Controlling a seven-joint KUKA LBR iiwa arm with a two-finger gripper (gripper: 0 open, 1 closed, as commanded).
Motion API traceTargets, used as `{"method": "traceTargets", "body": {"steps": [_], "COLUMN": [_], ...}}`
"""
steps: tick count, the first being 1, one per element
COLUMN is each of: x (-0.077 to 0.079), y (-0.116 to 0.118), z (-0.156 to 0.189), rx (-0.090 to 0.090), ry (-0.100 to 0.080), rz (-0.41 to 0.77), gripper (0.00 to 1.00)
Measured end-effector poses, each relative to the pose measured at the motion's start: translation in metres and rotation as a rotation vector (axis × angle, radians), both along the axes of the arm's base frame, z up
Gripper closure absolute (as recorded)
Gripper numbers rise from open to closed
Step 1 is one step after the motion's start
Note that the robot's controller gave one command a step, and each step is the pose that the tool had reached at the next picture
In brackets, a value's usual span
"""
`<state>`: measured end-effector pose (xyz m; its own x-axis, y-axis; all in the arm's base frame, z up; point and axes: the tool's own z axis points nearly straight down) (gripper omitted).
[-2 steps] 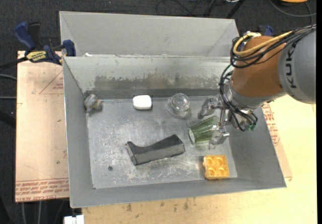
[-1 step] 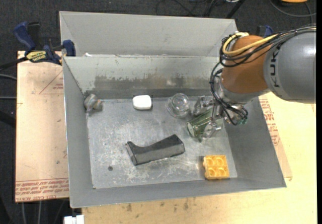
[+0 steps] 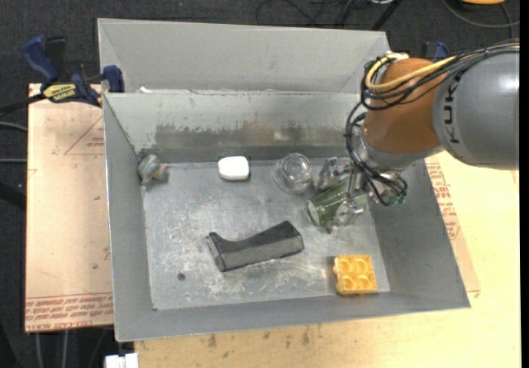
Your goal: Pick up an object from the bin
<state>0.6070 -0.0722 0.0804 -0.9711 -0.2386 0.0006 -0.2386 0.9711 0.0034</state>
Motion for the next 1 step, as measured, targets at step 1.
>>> {"method": "traceTargets", "body": {"steps": [1], "x": [-0.0164], "y": [-0.0121], "z": [0.0728], "rx": [-0.002], "ry": [-0.004], "rz": [0.06], "gripper": [1.0]}}
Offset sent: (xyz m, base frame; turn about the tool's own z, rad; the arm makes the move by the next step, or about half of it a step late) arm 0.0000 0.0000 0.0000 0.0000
